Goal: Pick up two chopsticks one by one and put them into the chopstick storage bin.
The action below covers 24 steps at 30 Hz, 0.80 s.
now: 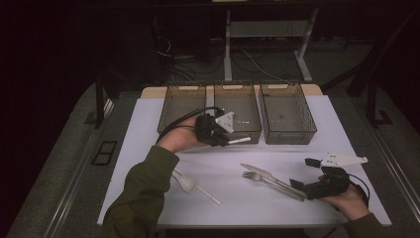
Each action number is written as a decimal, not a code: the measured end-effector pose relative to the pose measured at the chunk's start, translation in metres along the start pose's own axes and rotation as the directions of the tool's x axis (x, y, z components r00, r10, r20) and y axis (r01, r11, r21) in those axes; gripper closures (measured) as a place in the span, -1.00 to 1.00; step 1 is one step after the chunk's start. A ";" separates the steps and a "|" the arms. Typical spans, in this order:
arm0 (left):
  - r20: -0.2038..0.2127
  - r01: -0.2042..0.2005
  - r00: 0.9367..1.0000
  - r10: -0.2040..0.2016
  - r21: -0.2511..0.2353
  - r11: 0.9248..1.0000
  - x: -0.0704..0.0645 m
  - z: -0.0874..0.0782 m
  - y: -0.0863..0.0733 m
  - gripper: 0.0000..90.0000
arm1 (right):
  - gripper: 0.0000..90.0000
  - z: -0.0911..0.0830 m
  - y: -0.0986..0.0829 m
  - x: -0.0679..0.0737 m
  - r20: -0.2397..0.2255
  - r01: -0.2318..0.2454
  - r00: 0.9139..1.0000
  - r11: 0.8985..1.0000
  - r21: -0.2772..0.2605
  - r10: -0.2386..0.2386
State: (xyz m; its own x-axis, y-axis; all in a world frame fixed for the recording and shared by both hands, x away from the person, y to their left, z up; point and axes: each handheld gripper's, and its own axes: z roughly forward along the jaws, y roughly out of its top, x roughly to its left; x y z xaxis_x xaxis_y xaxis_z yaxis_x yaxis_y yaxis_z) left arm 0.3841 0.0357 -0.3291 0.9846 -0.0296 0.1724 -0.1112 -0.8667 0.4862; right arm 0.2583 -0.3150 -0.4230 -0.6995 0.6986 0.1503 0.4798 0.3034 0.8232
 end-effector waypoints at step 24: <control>-0.174 0.357 0.891 -0.420 -0.304 0.883 0.086 -0.099 -0.050 0.85 | -0.98 0.001 -0.001 -0.001 -0.001 0.002 1.000 1.000 -0.001 -0.002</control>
State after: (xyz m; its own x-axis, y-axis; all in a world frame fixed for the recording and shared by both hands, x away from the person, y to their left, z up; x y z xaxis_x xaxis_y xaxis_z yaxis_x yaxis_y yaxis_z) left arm 0.4614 0.1260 -0.2543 0.9004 0.4238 0.0981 0.2121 -0.6247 0.7515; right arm 0.2591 -0.3159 -0.4244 -0.7010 0.6973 0.1496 0.4783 0.3040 0.8239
